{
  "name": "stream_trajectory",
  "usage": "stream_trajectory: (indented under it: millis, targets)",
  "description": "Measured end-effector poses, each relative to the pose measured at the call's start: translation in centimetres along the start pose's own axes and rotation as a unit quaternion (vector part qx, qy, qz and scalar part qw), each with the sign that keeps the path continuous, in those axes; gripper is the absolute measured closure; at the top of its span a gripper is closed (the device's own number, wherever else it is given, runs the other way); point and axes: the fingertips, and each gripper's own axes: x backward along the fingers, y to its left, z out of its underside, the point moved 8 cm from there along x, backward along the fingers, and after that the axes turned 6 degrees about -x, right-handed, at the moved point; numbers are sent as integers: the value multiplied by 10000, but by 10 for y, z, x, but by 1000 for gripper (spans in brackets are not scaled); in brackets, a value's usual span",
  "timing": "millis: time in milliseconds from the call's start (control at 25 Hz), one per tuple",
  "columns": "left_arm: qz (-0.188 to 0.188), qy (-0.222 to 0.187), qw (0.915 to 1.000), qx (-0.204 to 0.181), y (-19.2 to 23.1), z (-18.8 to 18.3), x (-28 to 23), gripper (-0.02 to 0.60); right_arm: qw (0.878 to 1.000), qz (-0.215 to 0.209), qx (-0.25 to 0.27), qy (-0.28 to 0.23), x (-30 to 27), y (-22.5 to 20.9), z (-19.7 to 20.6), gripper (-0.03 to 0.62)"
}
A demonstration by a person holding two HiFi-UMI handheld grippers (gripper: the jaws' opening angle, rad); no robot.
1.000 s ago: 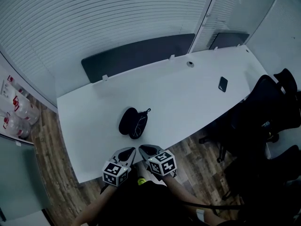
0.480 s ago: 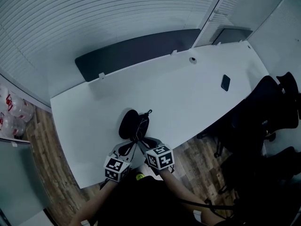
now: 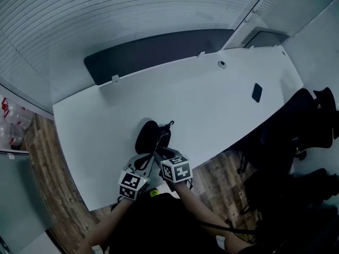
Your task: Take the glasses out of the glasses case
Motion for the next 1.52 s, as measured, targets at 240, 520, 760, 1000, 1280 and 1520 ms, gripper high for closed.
stream_trajectory:
  millis: [240, 520, 760, 1000, 1280, 1520]
  targets:
    - [80, 21, 9999, 77, 8, 1, -8, 571, 9993, 308, -109, 162, -8, -4, -7, 502]
    - [291, 33, 9994, 197, 13, 2, -15, 571, 9966, 671, -274, 387, -18, -15, -11, 497]
    - [516, 109, 9983, 265, 12, 4, -21, 571, 9922, 1004, -408, 615, -25, -22, -14, 497]
    - [573, 73, 9976, 390, 15, 4, -24, 571, 9885, 1226, -478, 752, -26, -25, -16, 497]
    - [573, 79, 9971, 486, 19, 6, -25, 571, 9825, 1434, -700, 960, -31, -30, -18, 497]
    - [516, -6, 9959, 745, 28, 8, -25, 571, 9806, 1484, -711, 1067, -31, -38, -17, 499]
